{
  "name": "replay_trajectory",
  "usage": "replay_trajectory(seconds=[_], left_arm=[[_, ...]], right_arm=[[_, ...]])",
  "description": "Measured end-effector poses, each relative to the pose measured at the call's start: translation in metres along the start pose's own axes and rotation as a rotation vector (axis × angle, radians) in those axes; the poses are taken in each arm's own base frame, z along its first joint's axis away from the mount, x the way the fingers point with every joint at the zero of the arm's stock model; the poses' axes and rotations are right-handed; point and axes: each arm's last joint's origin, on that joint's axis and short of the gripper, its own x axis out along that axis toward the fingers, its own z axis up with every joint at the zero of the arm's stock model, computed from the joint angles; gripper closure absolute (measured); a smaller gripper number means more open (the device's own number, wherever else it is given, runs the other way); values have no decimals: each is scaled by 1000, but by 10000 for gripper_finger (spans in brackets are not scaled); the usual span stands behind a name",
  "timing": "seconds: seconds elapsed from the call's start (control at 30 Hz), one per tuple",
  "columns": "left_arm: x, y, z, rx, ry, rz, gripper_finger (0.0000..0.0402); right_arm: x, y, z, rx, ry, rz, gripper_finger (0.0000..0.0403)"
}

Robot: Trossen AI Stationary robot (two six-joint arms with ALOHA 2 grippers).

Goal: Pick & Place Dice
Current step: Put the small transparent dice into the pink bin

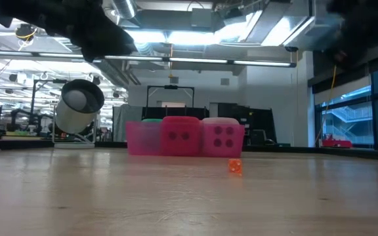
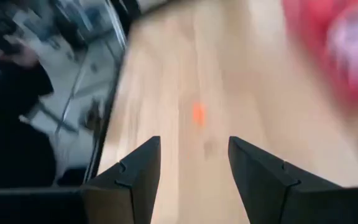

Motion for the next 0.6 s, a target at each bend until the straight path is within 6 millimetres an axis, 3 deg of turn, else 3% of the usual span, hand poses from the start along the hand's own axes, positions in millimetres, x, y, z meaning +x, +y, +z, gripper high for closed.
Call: replay_trajectory(seconds=[0.3,0.6], left_arm=[[29,-12,-12,-11,-21,-7,212],[65,-29,-33,-73,-92,-142,212]], right_arm=[[-1,13,-38,299,367,-14,213],[18,33,-63,177,597,-72,213]])
